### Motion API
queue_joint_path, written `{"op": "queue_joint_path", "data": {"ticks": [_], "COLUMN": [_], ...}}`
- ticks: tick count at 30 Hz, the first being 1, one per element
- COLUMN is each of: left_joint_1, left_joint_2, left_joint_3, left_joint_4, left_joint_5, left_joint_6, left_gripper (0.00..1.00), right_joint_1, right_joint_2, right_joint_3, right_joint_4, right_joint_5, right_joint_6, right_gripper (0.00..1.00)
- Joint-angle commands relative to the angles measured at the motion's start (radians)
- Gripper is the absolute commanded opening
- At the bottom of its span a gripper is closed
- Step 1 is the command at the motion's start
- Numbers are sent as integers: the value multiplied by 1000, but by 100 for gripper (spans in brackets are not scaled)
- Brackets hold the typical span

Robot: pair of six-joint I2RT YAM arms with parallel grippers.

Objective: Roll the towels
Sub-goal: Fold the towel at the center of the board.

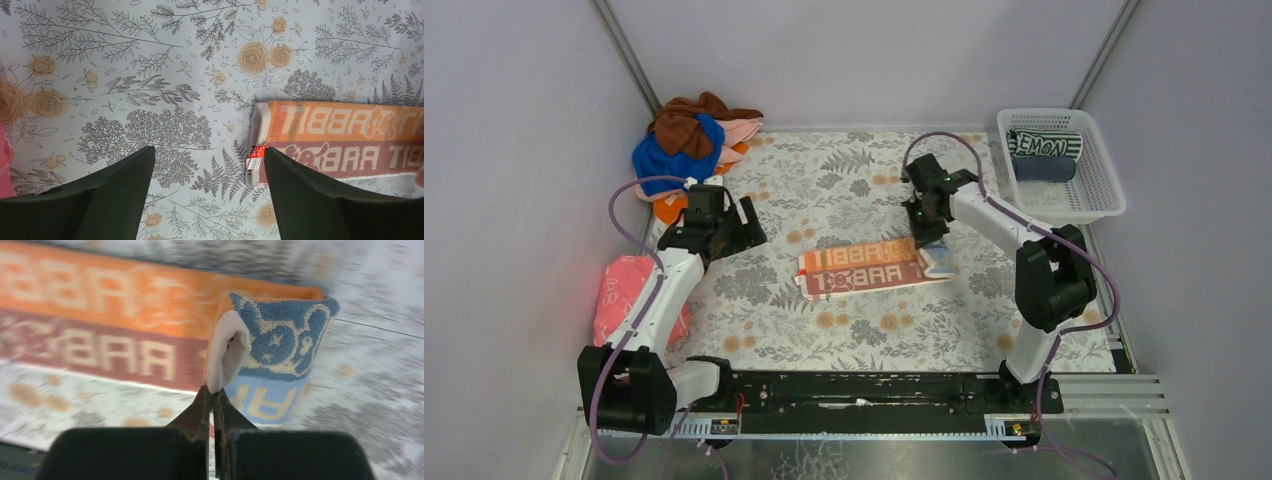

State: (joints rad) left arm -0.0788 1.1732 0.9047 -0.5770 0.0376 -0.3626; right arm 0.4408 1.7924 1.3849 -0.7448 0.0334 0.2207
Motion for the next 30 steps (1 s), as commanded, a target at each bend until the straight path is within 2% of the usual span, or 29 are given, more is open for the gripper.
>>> {"op": "queue_joint_path", "data": {"ticks": [1, 12, 30], "left_joint_1": [-4, -4, -4], "left_joint_2": [12, 48, 65], "left_joint_3": [-8, -30, -38], "left_joint_4": [23, 43, 48], "left_joint_5": [24, 111, 148], "left_joint_6": [-4, -32, -33], "left_gripper": [80, 79, 78], "right_joint_1": [91, 200, 289], "right_joint_2": [-22, 39, 160], "right_joint_3": [41, 77, 217], "right_joint_4": [78, 271, 300], "right_joint_5": [-226, -331, -371], "right_joint_6": [93, 333, 444], "right_gripper": [0, 0, 0]}}
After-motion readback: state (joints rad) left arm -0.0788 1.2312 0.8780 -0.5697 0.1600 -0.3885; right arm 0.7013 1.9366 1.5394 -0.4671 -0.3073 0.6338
